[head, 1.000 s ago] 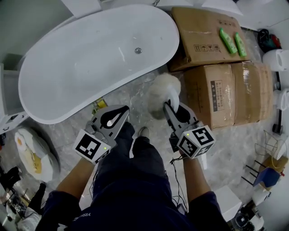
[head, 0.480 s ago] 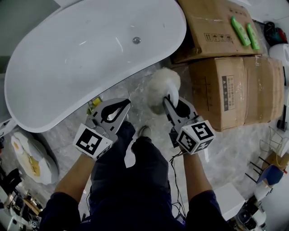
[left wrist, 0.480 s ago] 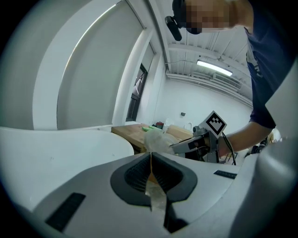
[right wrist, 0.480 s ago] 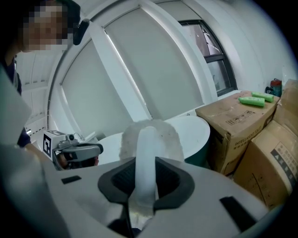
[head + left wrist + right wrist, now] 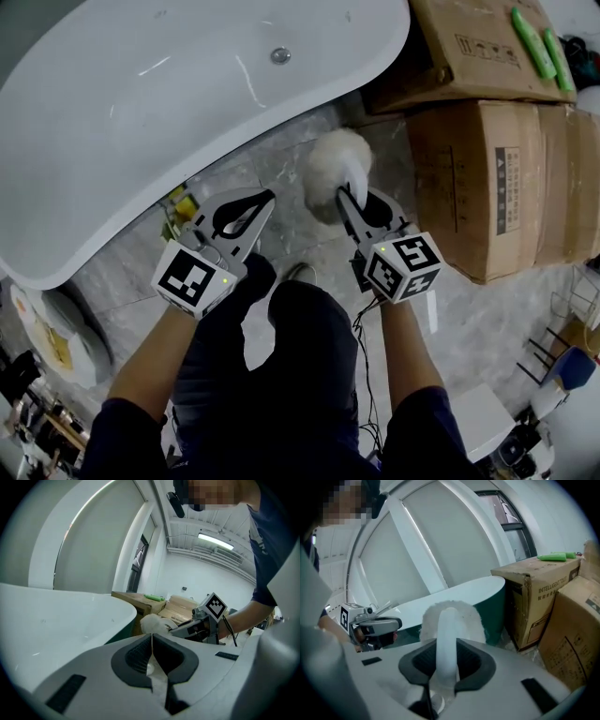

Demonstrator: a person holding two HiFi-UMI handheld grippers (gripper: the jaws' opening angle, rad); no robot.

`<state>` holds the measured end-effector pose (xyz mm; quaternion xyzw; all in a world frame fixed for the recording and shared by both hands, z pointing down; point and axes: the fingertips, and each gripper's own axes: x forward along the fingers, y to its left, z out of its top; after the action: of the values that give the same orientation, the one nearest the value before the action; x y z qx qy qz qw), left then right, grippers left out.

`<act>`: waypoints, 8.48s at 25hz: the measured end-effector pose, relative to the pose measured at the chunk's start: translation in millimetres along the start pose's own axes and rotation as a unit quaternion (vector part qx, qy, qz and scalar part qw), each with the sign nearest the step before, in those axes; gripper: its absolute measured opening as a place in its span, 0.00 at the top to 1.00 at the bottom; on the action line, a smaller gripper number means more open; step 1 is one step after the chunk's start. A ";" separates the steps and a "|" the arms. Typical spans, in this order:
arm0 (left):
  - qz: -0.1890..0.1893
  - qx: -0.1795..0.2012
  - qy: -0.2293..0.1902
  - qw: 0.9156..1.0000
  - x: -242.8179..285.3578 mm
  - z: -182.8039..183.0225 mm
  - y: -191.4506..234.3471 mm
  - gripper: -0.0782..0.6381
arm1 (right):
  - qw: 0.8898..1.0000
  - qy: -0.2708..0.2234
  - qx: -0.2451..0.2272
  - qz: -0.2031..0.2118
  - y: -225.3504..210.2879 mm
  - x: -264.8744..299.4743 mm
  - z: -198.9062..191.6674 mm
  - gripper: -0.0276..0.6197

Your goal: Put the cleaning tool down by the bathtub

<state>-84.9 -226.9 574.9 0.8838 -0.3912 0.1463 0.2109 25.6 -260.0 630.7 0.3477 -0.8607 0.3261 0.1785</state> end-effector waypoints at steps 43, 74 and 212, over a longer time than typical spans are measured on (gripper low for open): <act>-0.015 0.026 0.114 0.993 187.1 -303.3 71.7 0.84 | 0.992 0.120 -0.025 0.007 -174.1 221.5 -286.7 0.82; -0.028 0.021 0.151 0.988 203.3 -359.0 75.2 0.84 | 0.972 0.215 -0.074 -0.050 -204.4 262.7 -362.5 0.82; 0.042 0.118 -0.126 0.984 -209.2 379.2 -198.1 0.84 | 0.961 -0.184 -0.206 -0.016 260.9 -336.3 321.9 0.73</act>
<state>-36.4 -160.0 105.8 0.8964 -0.4317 0.0881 0.0477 46.7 -176.2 104.1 0.3709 -0.9217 0.0698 0.0900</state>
